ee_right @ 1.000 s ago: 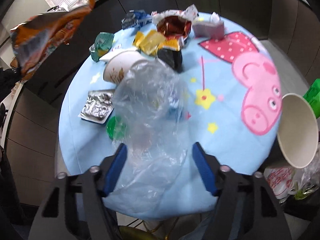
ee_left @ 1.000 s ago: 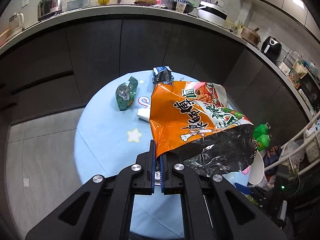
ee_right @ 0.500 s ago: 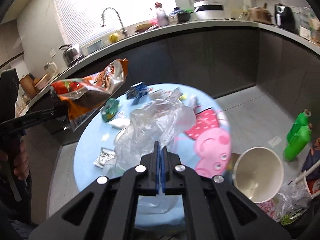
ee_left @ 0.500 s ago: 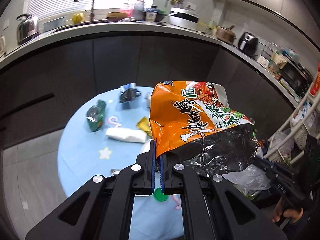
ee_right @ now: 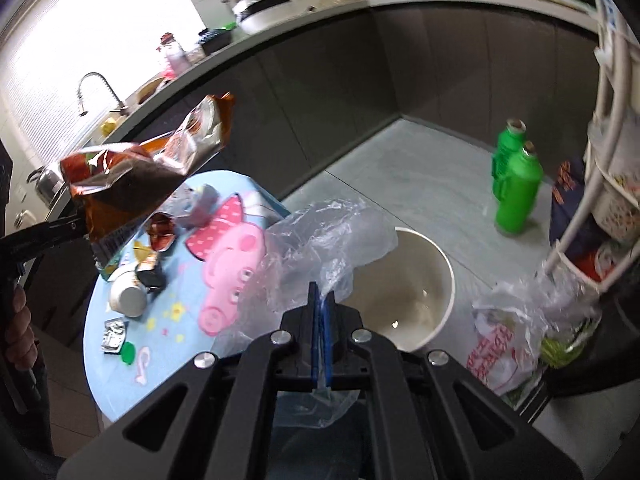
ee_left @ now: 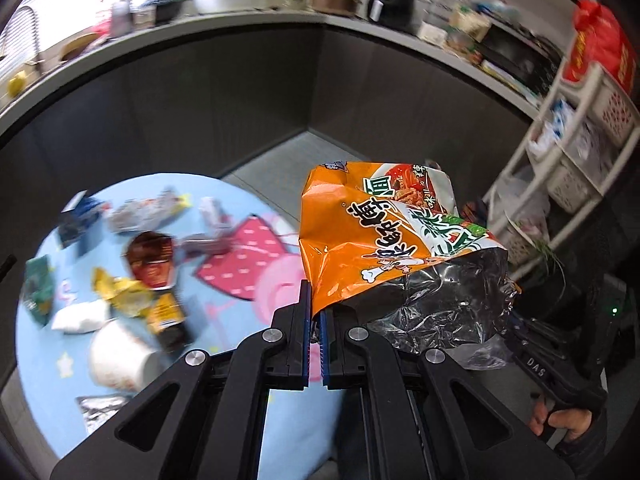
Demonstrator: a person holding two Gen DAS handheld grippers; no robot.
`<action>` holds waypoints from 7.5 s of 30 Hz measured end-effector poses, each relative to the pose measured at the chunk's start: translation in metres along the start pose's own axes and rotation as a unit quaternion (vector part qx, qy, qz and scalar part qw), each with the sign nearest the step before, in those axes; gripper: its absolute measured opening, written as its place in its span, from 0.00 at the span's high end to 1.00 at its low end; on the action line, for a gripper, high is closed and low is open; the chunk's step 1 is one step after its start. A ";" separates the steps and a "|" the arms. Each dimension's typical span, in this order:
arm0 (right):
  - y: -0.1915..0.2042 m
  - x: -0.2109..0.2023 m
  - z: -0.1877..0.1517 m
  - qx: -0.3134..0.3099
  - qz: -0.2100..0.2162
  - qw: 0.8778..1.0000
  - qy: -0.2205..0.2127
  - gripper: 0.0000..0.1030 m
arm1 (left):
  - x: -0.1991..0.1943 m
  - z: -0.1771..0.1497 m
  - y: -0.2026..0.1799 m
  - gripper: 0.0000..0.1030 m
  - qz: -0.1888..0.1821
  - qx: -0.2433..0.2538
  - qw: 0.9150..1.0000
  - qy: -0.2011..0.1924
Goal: Collect trash
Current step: 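Carry both bags to the white bin and open both tools to drop them, then move the right tool back to the table and grasp the white paper cup, then grasp the silver foil tray with the left tool while the right tool lifts the paper cup, then carry the foil tray and paper cup to the bin and release both, then return both tools to the table and grasp the yellow wrapper with the right tool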
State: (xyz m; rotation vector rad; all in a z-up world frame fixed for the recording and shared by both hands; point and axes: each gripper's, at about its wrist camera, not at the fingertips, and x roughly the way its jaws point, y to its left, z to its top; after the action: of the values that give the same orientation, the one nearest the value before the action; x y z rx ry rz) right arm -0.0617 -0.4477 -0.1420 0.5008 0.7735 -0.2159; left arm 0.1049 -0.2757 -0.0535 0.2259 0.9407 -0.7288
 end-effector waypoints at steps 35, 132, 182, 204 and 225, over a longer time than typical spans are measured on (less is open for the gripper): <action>-0.070 0.101 -0.021 0.000 -0.028 0.997 0.078 0.16 | 0.174 -0.003 -0.077 0.32 0.025 0.032 0.998 0.046; 0.246 0.081 -0.059 -0.233 0.157 0.953 0.112 0.37 | 0.017 -0.174 0.235 0.27 0.009 -0.039 0.990 0.135; -0.054 0.063 -0.021 -0.005 -0.017 0.999 0.030 0.37 | 0.109 -0.013 -0.075 0.39 -0.120 0.095 0.986 0.068; -0.066 0.117 -0.027 -0.051 -0.040 0.995 0.073 0.03 | 0.173 -0.006 -0.087 0.08 -0.062 0.091 0.992 0.055; 0.018 0.033 -0.015 -0.099 0.009 0.995 0.010 0.03 | 0.043 -0.022 -0.005 0.08 -0.010 -0.004 1.000 -0.023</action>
State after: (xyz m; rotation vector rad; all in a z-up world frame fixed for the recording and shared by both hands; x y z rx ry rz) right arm -0.0413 -0.4252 -0.1679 0.3218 0.7997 -0.1169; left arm 0.1030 -0.2895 -0.1005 0.1931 0.9034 -0.7458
